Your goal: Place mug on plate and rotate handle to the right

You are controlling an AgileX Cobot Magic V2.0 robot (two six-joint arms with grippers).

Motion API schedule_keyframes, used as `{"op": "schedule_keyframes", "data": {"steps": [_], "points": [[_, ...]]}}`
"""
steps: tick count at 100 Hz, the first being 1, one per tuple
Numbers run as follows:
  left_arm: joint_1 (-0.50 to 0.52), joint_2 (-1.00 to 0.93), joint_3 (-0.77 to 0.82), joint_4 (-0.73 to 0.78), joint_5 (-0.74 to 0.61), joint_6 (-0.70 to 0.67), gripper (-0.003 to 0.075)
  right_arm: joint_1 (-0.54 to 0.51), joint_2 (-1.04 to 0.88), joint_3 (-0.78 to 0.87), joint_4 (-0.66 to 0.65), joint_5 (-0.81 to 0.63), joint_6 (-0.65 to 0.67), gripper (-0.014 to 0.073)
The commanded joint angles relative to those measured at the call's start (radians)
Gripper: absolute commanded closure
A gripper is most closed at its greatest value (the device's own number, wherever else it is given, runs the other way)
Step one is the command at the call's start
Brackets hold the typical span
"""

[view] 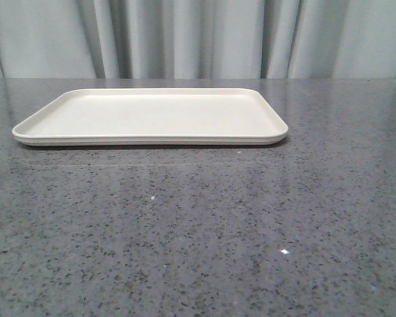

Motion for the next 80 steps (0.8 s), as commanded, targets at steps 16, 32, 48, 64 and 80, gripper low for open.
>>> {"op": "schedule_keyframes", "data": {"steps": [16, 32, 48, 64, 80], "points": [[0.002, 0.118, -0.034, -0.001, -0.041, -0.010, 0.0132, -0.001, 0.015, -0.032, 0.007, -0.079, -0.011, -0.0062], [0.002, 0.193, -0.034, 0.004, -0.020, -0.010, 0.0132, -0.001, 0.015, -0.032, 0.007, -0.079, -0.011, -0.0062], [0.002, 0.253, -0.034, 0.007, -0.013, -0.010, 0.0134, -0.001, 0.015, -0.032, 0.007, -0.079, -0.011, -0.0062], [0.002, 0.285, -0.034, 0.007, -0.015, -0.010, 0.0216, -0.001, 0.015, -0.032, 0.007, -0.079, -0.011, -0.0062], [0.002, 0.287, -0.034, 0.007, -0.015, -0.010, 0.0472, -0.001, 0.015, -0.032, 0.007, -0.080, -0.011, -0.0062]]}}
